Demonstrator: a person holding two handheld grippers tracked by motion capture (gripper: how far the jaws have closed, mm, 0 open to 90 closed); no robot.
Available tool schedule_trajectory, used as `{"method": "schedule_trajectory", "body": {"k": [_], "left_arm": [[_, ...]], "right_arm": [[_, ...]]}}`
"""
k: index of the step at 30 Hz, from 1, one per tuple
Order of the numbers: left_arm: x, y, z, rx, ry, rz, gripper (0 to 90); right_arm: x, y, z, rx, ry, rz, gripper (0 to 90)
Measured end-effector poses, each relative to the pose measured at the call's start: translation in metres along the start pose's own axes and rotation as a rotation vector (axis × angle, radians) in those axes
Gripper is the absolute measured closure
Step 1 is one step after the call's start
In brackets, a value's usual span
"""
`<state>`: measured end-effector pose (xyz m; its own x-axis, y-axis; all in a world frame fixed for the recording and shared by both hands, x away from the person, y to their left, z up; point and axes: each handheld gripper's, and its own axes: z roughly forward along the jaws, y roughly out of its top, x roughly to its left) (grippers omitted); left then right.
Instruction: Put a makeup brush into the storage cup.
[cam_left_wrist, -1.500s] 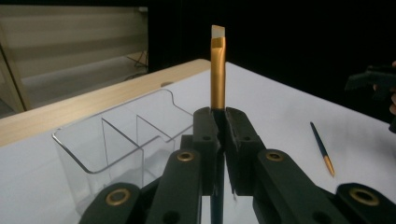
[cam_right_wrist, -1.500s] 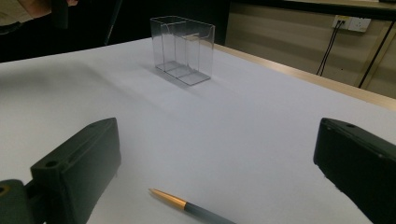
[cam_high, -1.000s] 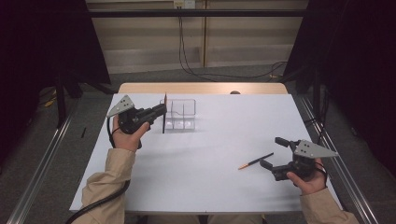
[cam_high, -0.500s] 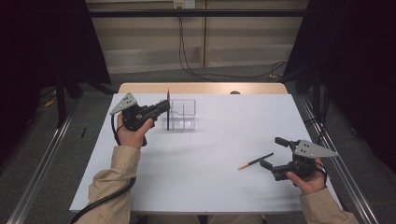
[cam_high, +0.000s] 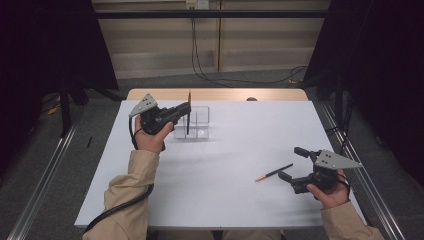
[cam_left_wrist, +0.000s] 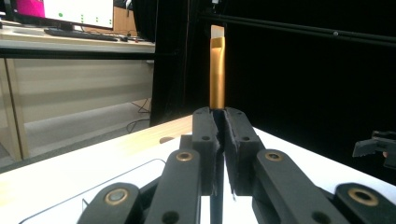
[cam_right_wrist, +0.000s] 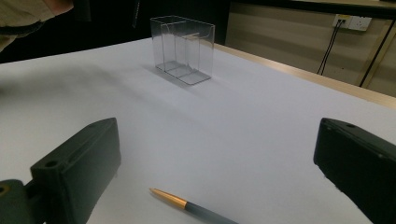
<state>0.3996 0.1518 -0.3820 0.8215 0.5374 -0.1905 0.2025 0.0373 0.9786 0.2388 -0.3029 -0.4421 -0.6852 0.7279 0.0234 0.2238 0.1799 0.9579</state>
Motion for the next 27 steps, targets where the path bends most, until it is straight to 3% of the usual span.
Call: {"method": "schedule_trajectory", "body": {"k": [27], "left_arm": [[-0.004, 0.011, 0.034, 0.008, -0.027, 0.026, 83.8]], "right_arm": [[0.0, -0.001, 0.001, 0.002, 0.008, 0.001, 0.0]]}}
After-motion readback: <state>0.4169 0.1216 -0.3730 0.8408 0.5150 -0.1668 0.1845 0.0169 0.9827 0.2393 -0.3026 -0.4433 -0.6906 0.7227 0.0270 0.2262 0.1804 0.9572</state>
